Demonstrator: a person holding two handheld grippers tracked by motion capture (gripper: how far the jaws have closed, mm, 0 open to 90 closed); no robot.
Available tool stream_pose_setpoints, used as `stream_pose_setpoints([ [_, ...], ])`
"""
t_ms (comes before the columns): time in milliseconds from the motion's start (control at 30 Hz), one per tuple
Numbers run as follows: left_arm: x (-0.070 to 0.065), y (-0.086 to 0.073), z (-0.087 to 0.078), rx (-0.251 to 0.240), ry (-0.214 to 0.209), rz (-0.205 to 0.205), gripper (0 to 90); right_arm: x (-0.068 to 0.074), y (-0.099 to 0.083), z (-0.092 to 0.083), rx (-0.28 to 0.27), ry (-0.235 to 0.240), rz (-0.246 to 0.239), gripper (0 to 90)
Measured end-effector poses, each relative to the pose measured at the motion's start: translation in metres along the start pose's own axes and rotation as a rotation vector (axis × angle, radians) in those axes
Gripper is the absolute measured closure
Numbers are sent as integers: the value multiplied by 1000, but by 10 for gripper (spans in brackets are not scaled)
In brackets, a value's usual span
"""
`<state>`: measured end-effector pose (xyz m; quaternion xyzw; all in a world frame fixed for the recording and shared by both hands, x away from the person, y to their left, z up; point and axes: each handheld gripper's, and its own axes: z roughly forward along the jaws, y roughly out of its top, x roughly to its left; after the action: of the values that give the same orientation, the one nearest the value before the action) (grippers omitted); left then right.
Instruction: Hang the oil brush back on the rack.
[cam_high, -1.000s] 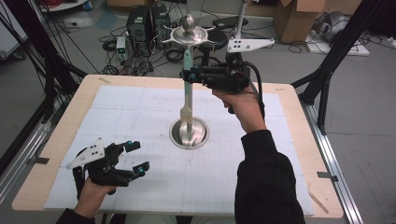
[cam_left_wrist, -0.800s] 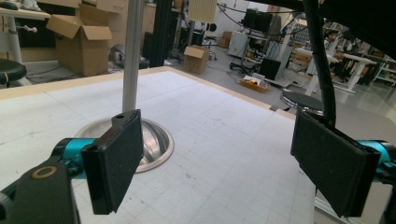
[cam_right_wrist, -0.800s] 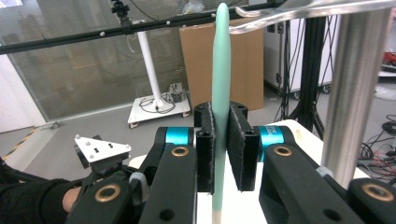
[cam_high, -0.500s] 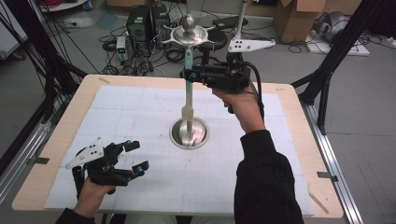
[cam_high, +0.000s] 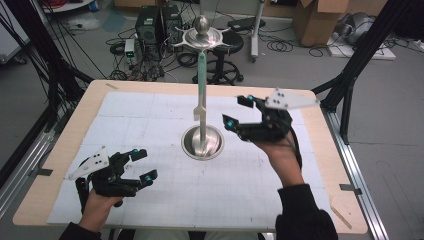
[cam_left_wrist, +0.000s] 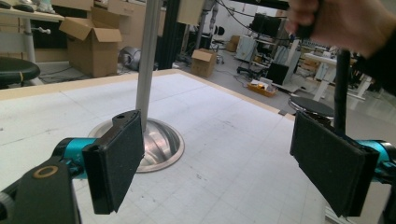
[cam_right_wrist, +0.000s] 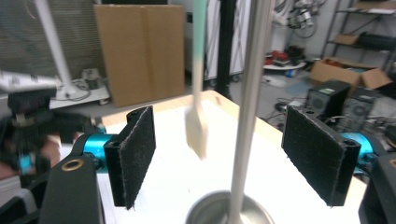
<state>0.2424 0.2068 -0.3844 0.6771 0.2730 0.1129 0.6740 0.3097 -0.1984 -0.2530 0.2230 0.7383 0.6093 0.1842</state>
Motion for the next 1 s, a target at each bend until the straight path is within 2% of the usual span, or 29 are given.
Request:
stream_pose_setpoints([
  [167, 1, -1, -1, -7, 16, 3, 180, 11, -48, -34, 7, -89, -13, 227],
  [300, 3, -1, -2, -17, 33, 5, 180, 18, -77, -60, 28, -169, -21, 216],
  [433, 3, -1, -2, -24, 42, -1, 180, 25, -110, -87, 61, -261, -4, 201],
  [533, 4, -2, -2, -25, 46, -2, 180, 27, -133, -101, 62, -295, 31, 196],
  [633, 5, -3, -2, -31, 52, -7, 180, 28, -147, -108, 64, -326, 56, 186],
  [700, 6, -3, -1, -31, 53, -7, 180, 27, -152, -110, 73, -325, 59, 186],
  [1000, 3, -4, -4, -29, 47, 0, 180, 31, -152, -109, 68, -326, 54, 186],
])
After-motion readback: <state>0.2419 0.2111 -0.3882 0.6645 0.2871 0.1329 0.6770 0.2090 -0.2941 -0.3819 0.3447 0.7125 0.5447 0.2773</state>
